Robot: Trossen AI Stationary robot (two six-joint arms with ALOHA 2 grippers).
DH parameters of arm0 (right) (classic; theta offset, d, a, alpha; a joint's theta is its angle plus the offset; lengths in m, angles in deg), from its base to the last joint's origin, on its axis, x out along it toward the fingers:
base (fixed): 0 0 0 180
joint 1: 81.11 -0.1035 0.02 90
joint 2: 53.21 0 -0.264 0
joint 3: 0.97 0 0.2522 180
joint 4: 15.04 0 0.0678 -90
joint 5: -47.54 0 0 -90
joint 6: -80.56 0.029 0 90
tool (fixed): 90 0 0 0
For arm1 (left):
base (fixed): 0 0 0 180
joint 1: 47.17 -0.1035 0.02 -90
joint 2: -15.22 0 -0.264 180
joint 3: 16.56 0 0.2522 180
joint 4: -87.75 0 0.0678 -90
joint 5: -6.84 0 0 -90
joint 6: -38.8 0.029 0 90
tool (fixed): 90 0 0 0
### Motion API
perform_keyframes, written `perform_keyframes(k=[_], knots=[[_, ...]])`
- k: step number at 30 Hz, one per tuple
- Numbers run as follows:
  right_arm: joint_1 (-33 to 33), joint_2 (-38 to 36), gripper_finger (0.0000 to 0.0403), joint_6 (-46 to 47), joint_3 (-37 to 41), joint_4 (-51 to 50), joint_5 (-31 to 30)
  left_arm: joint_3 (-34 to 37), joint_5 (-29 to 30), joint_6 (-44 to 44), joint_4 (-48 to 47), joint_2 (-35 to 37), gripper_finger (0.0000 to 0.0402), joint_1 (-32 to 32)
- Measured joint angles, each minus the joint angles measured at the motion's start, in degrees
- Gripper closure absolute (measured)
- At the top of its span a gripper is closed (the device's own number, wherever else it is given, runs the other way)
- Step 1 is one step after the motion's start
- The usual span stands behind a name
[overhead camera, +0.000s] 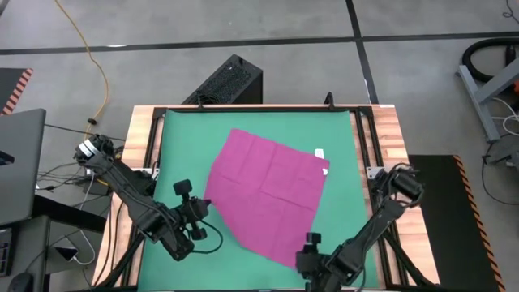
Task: Roll towel
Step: Roll the pink towel
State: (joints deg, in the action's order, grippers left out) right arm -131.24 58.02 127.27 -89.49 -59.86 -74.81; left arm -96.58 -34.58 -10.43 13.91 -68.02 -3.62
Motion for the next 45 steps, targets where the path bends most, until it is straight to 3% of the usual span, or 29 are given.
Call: perform_keyframes(k=[4,12,23,37,45], knots=[[0.0,1.5,0.021,-0.1,0.0,1.5,2.7,0.0,-0.2,-0.1,0.1,0.0,0.0401,0.0],[-3.3,-0.3,0.0211,-4.5,-0.1,4.2,1.0,0.0,0.1,0.0,0.7,0.0,0.0401,0.0],[-1.0,0.6,0.0211,-14.2,0.0,5.9,2.1,0.0,0.8,0.0,1.1,0.0,0.0401,0.0],[-1.2,0.6,0.0211,-13.6,5.6,13.4,2.8,0.0,0.1,0.0,1.1,0.0,0.0401,0.0],[-1.1,0.6,0.0211,-13.9,5.8,12.5,3.3,0.0,0.1,0.0,1.1,0.0,0.0401,0.0]])
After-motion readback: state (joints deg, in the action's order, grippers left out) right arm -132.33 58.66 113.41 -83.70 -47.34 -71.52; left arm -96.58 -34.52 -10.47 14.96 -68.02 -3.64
